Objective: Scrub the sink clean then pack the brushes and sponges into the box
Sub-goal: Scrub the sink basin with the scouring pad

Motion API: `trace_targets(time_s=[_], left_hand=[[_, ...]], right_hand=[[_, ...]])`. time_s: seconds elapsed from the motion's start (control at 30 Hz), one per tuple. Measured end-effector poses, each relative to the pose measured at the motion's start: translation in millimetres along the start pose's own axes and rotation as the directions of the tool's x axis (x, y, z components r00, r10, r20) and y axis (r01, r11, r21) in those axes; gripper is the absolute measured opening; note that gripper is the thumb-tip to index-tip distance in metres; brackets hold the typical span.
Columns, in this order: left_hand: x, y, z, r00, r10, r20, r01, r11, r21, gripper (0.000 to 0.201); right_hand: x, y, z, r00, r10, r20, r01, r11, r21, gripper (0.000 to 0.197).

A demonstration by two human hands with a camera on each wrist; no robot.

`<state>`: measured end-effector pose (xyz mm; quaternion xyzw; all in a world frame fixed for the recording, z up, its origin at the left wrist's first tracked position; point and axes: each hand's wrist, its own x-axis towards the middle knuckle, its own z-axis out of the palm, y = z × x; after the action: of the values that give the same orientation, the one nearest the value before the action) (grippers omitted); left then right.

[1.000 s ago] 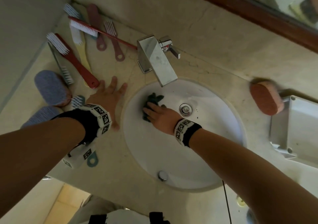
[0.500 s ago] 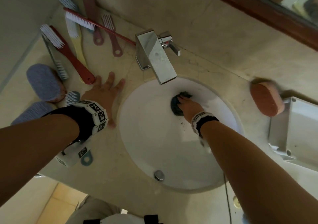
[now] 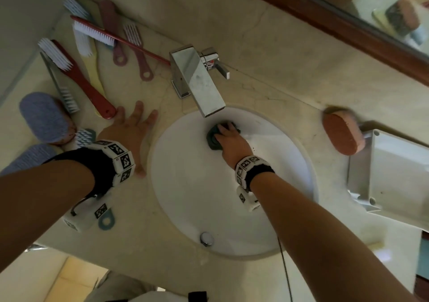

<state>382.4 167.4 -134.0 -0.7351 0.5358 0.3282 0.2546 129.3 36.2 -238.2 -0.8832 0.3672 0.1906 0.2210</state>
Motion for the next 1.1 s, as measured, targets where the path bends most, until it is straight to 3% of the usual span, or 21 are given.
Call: trace_targets(time_s=[0.1, 0.3, 0.37, 0.5, 0.63, 0.73, 0.83, 0.9, 0.97, 1.1], left_hand=[[3.0, -0.2, 0.8, 1.0, 0.005, -0.004, -0.005, 1.0, 0.013, 0.16], [2.3, 2.2, -0.5, 1.0, -0.002, -0.023, 0.003, 0.998, 0.063, 0.16], [2.1, 2.2, 0.2, 1.0, 0.002, -0.029, -0.001, 0.999, 0.047, 0.16], [-2.2, 0.9, 0.3, 0.998, 0.013, -0.062, -0.008, 0.997, 0.073, 0.159], [-1.1, 6.9, -9.3, 0.99, 0.059, -0.127, -0.036, 0.983, 0.178, 0.148], [6.8, 10.4, -16.7, 0.985, 0.119, -0.124, -0.098, 0.982, 0.162, 0.141], [12.4, 11.9, -15.4, 0.984, 0.136, -0.118, -0.122, 0.986, 0.117, 0.135], [16.0, 11.1, -13.8, 0.982, 0.141, -0.122, -0.127, 0.985, 0.118, 0.138], [18.3, 9.2, -13.9, 0.982, 0.146, -0.122, -0.133, 0.985, 0.112, 0.145], [20.7, 6.6, -12.0, 0.976, 0.158, -0.147, -0.144, 0.985, 0.099, 0.151]], right_hand=[[6.0, -10.0, 13.5, 0.982, 0.043, 0.186, -0.042, 0.999, -0.012, 0.052], [-12.1, -5.6, 12.3, 0.939, 0.096, 0.329, -0.059, 0.991, -0.119, 0.048], [-22.8, -3.6, 0.6, 0.949, 0.096, 0.3, -0.081, 0.995, -0.061, 0.047], [-53.9, 1.2, -33.3, 0.988, 0.122, 0.097, -0.13, 0.988, 0.088, 0.038], [-102.1, 12.9, -66.6, 0.989, 0.093, 0.114, -0.075, 0.985, -0.156, 0.042], [-138.0, 18.6, -66.5, 0.979, 0.105, 0.177, -0.036, 0.935, -0.353, 0.045], [-164.1, 25.2, -44.3, 0.9, 0.325, 0.291, -0.138, 0.846, -0.516, 0.044], [-178.0, 28.9, -29.7, 0.776, 0.499, 0.386, -0.221, 0.788, -0.574, 0.049], [-186.8, 36.8, -13.7, 0.686, 0.604, 0.406, -0.28, 0.734, -0.619, 0.052], [-183.6, 41.7, -2.5, 0.685, 0.649, 0.332, -0.411, 0.72, -0.559, 0.055]])
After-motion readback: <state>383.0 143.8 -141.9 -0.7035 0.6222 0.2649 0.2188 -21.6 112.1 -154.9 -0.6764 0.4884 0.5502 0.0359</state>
